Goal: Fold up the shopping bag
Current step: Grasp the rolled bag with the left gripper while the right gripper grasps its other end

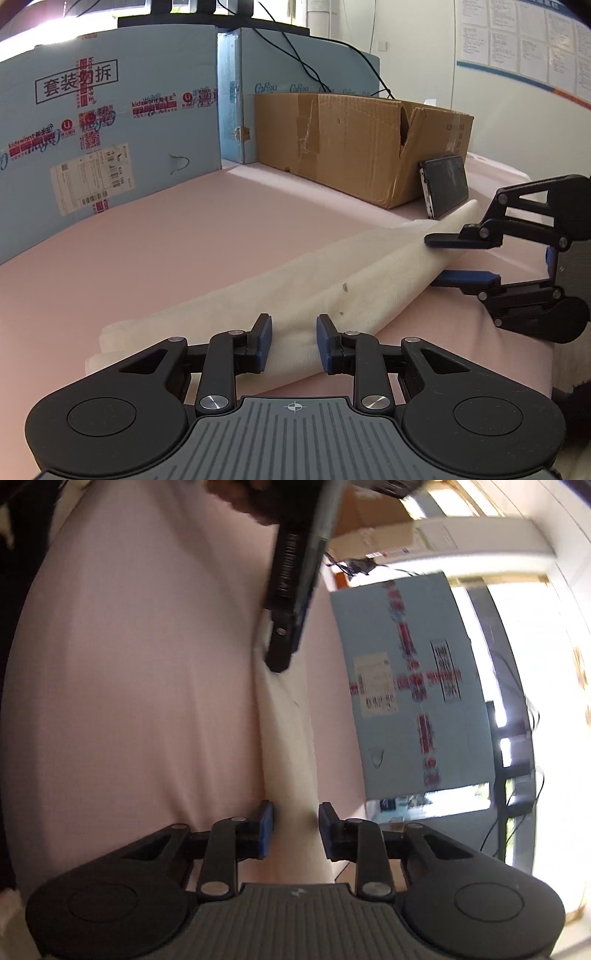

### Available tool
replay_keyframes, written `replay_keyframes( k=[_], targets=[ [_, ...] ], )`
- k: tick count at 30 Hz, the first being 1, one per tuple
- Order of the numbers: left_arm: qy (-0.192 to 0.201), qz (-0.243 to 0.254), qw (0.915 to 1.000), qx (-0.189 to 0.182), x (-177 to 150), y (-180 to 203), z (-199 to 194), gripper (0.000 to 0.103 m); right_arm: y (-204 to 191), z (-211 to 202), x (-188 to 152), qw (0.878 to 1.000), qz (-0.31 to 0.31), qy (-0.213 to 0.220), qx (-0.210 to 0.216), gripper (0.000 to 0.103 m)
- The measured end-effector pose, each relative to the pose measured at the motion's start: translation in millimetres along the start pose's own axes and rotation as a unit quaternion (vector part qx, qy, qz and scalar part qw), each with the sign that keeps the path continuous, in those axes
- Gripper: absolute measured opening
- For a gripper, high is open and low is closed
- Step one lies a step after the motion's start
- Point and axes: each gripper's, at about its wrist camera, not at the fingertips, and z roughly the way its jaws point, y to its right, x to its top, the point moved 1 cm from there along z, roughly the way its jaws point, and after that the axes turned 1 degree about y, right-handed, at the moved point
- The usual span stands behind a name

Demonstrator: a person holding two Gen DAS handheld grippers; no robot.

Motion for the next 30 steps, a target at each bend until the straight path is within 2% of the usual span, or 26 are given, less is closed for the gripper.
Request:
replay_keyframes(
  k=[2, 4, 5, 6, 7, 9, 12, 17, 21, 22, 23, 24, 26, 28, 29, 30],
  targets=[
    [0.0, -0.004, 1.0, -0.003, -0.1, -1.5, 0.2, 0.026, -4.7, 8.5, 6.3, 0.999, -0.046, 0.005, -0.02, 0.024],
    [0.001, -0.008, 1.0, -0.006, -0.2, -3.3, 0.2, 0.027, -4.8, 14.2, 8.7, 0.998, -0.057, 0.006, -0.023, 0.024],
    [0.003, -0.008, 0.9999, -0.008, 0.0, -3.8, -0.2, 0.027, -4.5, 16.5, 9.3, 0.998, -0.059, 0.007, -0.023, 0.022],
    [0.004, -0.009, 0.9999, -0.01, 0.2, -4.3, -0.6, 0.029, -4.0, 18.7, 9.8, 0.998, -0.061, 0.007, -0.021, 0.015],
    [0.011, 0.002, 0.9999, -0.011, 0.5, -1.8, -3.3, 0.032, -1.5, 19.8, 9.7, 0.998, -0.055, 0.007, -0.006, 0.013],
    [0.033, 0.039, 0.9986, -0.014, 1.2, 7.0, -11.5, 0.049, 3.5, 21.8, 7.8, 0.999, -0.033, 0.011, 0.011, 0.011],
    [0.067, 0.095, 0.9931, -0.017, 2.3, 20.4, -23.8, 0.059, 15.5, 23.5, 2.2, 0.999, 0.021, 0.024, 0.043, 0.011],
    [0.058, 0.192, 0.9795, -0.019, 0.0, 44.6, -23.8, 0.059, 30.9, 16.7, -3.3, 0.993, 0.088, 0.05, 0.056, 0.009],
    [0.045, 0.219, 0.9735, -0.045, -2.8, 58.8, -32.7, 0.058, 49.3, -8.1, -6.2, 0.98, 0.156, 0.077, 0.095, 0.009],
    [0.04, 0.224, 0.972, -0.057, -4.4, 61.3, -35.8, 0.054, 54.1, -14.0, -7.9, 0.974, 0.178, 0.084, 0.111, 0.009],
    [0.028, 0.223, 0.9717, -0.071, -5.7, 61.8, -36.9, 0.045, 59.2, -19.8, -9.8, 0.967, 0.2, 0.091, 0.128, 0.009],
    [0.015, 0.214, 0.973, -0.084, -6.3, 58.9, -35.3, 0.033, 67.0, -23.4, -14.1, 0.955, 0.232, 0.097, 0.154, 0.009],
    [-0.011, 0.178, 0.9776, -0.112, -5.8, 46.7, -29.0, 0.023, 79.9, -24.2, -24.9, 0.932, 0.282, 0.103, 0.202, 0.009],
    [-0.024, 0.104, 0.9823, -0.154, -2.9, 24.7, -20.8, 0.022, 88.2, -16.5, -42.7, 0.901, 0.338, 0.102, 0.252, 0.01],
    [-0.028, 0.073, 0.9819, -0.172, -1.9, 15.8, -17.8, 0.022, 91.6, -12.1, -49.6, 0.886, 0.362, 0.101, 0.27, 0.011],
    [-0.032, 0.042, 0.9806, -0.189, -1.7, 6.5, -14.7, 0.022, 97.0, -4.1, -60.6, 0.86, 0.401, 0.103, 0.299, 0.012]
  ],
)
